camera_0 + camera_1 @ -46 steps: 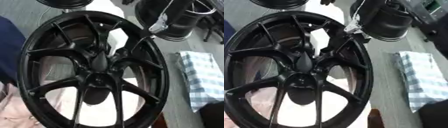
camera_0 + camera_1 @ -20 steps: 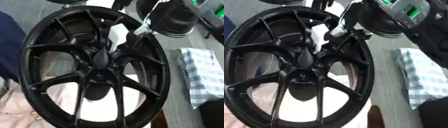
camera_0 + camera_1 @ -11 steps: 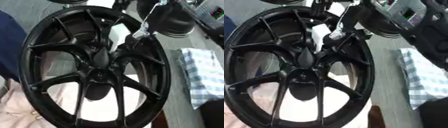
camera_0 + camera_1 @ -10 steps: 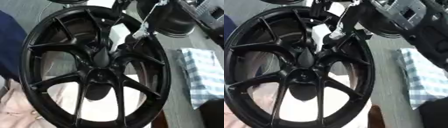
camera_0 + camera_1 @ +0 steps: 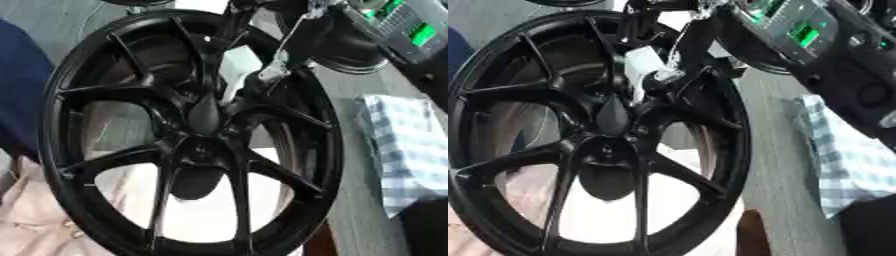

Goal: Pull the pin out of the wheel hub.

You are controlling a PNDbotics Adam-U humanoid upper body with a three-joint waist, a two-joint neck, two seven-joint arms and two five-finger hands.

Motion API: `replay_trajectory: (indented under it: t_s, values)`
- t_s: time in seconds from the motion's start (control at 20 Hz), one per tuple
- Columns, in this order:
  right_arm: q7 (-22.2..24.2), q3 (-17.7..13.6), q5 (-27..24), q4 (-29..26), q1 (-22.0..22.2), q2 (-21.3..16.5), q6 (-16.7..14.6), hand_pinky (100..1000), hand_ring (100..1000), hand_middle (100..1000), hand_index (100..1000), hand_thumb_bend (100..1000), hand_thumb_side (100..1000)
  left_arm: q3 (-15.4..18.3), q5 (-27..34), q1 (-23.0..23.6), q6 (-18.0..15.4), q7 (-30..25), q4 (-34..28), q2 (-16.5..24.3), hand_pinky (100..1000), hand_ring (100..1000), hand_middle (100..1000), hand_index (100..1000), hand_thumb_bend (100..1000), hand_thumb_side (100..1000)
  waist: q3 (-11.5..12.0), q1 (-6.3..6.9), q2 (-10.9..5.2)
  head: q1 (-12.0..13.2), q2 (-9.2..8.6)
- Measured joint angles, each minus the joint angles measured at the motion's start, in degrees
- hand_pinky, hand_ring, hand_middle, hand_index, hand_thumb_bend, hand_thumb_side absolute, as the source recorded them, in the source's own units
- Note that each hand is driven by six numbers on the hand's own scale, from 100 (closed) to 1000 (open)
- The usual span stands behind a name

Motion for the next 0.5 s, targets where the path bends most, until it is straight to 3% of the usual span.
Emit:
replay_trajectory:
  t_s: [0.5]
  values:
    - [-0.51, 0.31, 0.29, 1.33, 1.02, 0.03, -0.30, 802, 757, 658, 743, 512, 273, -0.03, 0.00, -0.20, 0.10, -0.14, -0.01, -0.04, 598, 565, 491, 687, 100, 906, 0.33, 0.00, 0.32, -0.36, 0.31]
